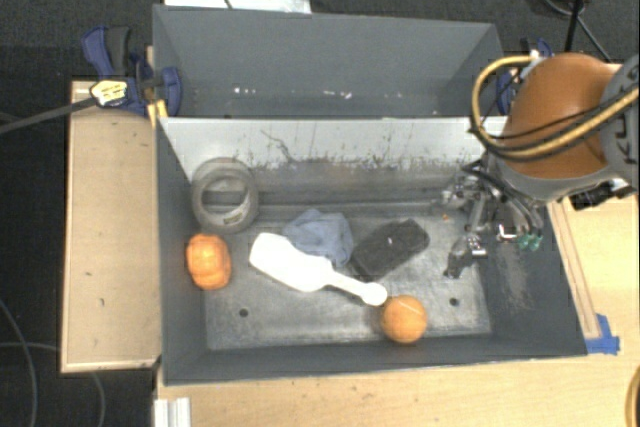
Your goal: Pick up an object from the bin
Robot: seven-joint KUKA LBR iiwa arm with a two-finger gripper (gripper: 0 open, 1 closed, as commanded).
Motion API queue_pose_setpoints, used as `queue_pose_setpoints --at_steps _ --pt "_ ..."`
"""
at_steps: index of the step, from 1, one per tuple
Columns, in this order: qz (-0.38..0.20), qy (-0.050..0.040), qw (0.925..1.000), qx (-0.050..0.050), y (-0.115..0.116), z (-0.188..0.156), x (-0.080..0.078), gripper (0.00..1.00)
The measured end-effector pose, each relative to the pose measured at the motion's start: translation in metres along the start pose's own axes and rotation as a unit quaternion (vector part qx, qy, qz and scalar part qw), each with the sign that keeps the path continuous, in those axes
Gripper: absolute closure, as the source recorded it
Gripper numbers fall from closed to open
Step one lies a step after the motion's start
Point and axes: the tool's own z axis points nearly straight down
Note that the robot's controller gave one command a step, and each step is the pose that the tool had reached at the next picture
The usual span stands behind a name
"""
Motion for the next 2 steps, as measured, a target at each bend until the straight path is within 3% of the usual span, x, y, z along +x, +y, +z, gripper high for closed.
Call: queue_pose_setpoints --at_steps 1,2 --pt "-0.001 -0.0041 1.0000 0.001 0.000 -0.005 -0.002 0.00" --pt "0.083 -0.0018 0.9966 0.000 0.021 0.078 -0.035 1.00"
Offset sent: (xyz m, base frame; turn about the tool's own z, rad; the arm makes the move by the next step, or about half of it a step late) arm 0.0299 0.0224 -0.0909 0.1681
